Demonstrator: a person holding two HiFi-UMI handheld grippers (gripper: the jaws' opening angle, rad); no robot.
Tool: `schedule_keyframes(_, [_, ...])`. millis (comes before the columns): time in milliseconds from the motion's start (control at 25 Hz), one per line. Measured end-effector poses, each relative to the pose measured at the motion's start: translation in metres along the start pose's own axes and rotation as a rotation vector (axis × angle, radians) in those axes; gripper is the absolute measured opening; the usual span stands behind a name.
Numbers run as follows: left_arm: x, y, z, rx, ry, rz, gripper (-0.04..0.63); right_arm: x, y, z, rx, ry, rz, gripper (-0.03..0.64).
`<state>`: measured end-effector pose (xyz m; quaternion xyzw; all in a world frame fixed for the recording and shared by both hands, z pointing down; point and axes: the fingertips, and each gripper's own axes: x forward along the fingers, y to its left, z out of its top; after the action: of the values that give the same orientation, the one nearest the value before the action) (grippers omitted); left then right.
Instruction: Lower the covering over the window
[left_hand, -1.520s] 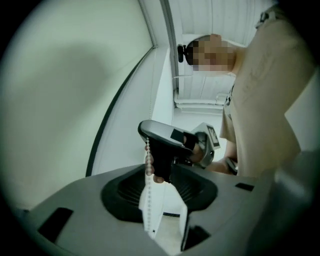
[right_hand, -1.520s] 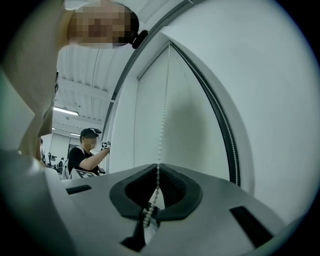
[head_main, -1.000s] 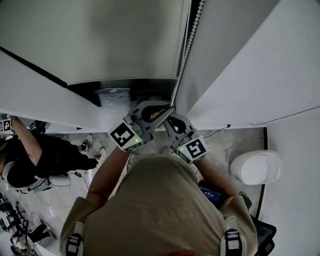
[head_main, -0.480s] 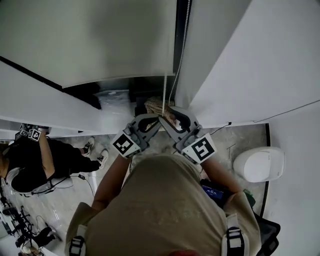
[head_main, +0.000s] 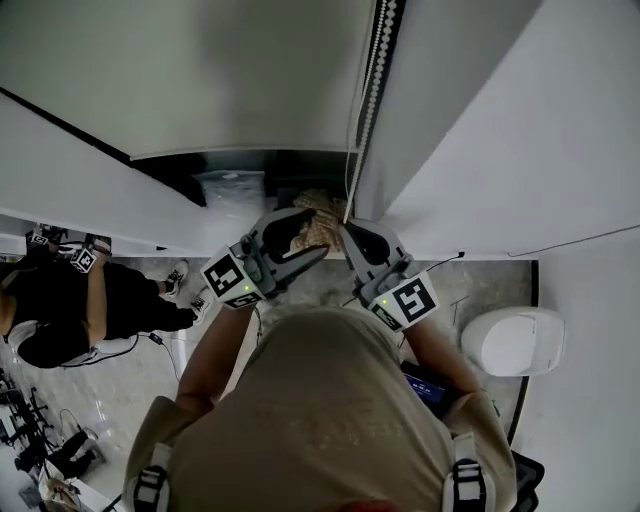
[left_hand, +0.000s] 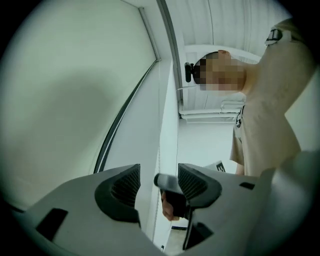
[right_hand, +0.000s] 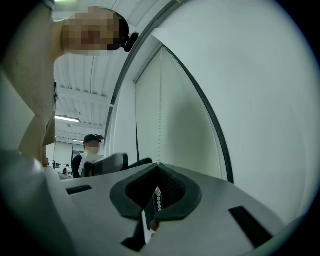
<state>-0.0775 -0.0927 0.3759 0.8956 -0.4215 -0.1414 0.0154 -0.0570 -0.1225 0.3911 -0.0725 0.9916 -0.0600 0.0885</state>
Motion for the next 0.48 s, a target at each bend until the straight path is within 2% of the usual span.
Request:
schedule_keyframes(160, [0.039, -0.004, 0.036, 0.082, -0.018, -0.014, 0.229, -0.003, -0.007, -0.002, -0.016, 0.005, -0.020, 0.009])
schedule_keyframes(280, [0.064, -0.018, 0.042, 0.139, 0.038, -0.038, 0.229, -0.014, -0.006, -0.031, -0.009, 0.100, -0.042, 0.009])
schedule_keyframes(400, [0.077, -0.028, 0.036, 0.177, 0.111, -0.027, 0.219, -0.026, 0.001, -0.060, 0.029, 0.167, -0.039, 0.008])
schedule_keyframes(480, [0.078, -0.027, 0.034, 0.178, 0.111, -0.009, 0.133, -0.029, 0.002, -0.059, 0.035, 0.163, -0.037, 0.009])
